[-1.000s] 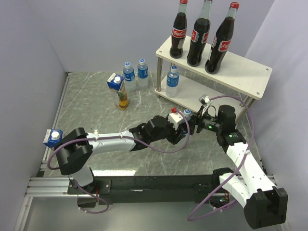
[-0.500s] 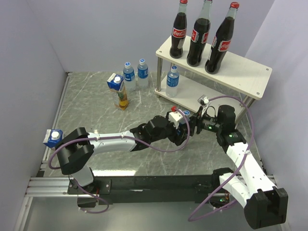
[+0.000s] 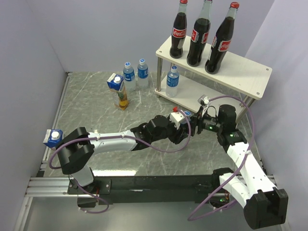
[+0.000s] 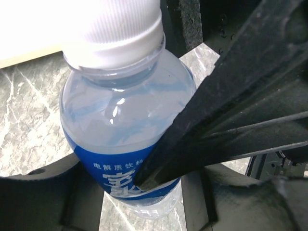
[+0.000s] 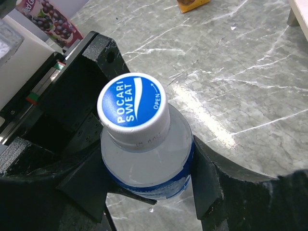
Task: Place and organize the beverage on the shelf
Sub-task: Pick up the drink from the center of the board, then place the drink on the shelf.
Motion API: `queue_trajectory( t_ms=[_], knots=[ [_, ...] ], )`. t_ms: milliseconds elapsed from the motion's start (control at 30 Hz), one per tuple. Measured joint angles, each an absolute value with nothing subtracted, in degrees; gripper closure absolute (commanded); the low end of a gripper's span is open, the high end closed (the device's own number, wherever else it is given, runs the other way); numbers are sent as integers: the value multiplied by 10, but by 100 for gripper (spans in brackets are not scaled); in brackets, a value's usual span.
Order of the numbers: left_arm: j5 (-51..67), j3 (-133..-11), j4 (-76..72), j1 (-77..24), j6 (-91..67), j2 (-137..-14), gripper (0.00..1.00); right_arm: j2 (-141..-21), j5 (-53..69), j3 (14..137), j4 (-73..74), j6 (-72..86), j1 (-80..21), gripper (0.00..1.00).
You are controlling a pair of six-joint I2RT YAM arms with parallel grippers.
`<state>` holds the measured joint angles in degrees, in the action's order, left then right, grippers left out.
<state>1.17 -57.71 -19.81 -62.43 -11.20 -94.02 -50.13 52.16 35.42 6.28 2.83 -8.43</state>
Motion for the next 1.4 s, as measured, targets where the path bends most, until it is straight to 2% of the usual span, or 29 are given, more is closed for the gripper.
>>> queue_trajectory(
  t_ms=[33, 133, 333, 633, 1000, 1167, 1400],
  knots=[
    [12, -578, -198, -624, -112, -940, 100, -500, 521, 355, 65, 25, -84, 39],
    [12, -578, -199, -625, -111, -940, 100, -495, 520, 356, 72, 19, -84, 30],
    [23, -575, -190, -625, -112, -940, 100, -488, 530, 369, 102, -41, -84, 20],
    [14, -538, -159, -617, -112, -923, 100, -438, 607, 438, 167, -138, -46, 19],
    [-15, -533, -140, -556, -119, -921, 100, -398, 551, 448, 177, -131, -7, 20],
    [-19, -576, -151, -511, -119, -939, 99, -390, 519, 457, 188, -129, -6, 20],
    [-18, -684, -192, -475, -117, -1024, 100, -382, 452, 479, 196, -130, -6, 21]
  ],
)
